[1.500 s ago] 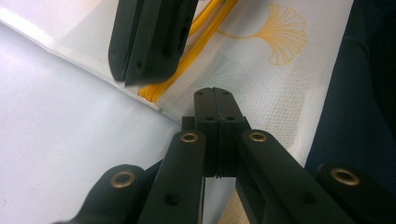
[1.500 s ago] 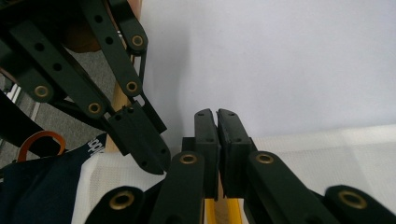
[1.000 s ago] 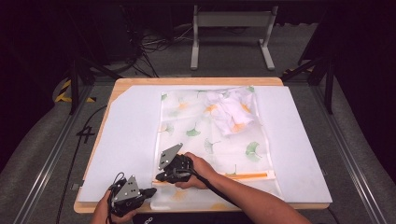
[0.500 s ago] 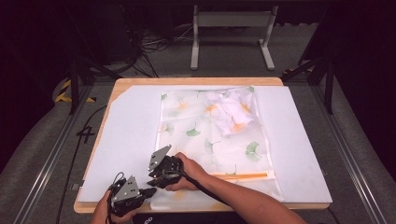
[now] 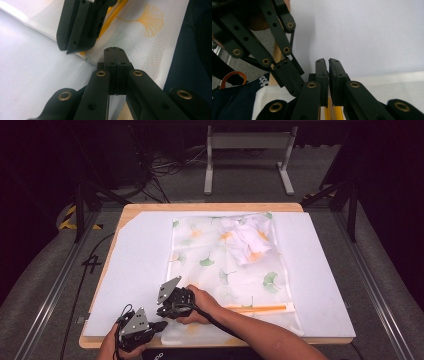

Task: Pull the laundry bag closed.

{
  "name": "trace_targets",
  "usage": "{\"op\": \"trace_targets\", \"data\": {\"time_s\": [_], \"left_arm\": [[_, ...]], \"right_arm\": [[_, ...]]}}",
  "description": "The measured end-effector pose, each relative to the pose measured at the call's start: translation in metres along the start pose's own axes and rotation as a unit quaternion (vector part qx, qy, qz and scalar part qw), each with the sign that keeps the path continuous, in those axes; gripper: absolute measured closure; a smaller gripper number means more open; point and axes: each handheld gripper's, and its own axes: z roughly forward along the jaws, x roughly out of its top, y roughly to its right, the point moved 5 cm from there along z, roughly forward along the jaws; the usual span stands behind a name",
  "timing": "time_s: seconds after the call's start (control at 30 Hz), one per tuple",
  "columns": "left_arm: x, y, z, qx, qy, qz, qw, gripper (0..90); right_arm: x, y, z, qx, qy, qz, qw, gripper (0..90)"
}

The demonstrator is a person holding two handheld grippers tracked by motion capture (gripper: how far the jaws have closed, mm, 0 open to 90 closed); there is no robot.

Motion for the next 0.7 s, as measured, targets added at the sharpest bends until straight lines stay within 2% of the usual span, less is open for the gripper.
{"op": "trace_targets", "data": {"time_s": [0.27, 0.6, 0.7], "left_arm": [[0.0, 0.0, 0.0, -0.001, 0.0, -0.004, 1.0, 90.0], [-0.001, -0.002, 0.0, -0.005, 0.005, -0.007, 0.9999, 90.0], [0.0, -0.002, 0.0, -0.007, 0.005, -0.009, 0.9999, 90.0]], "right_arm": [[-0.005, -0.002, -0.013, 0.009, 0.015, -0.011, 0.9998, 88.6], [-0.016, -0.001, -0.017, 0.008, 0.011, -0.012, 0.9998, 88.4], [-0.017, 0.0, -0.018, 0.008, 0.026, -0.009, 0.9996, 87.8]]}}
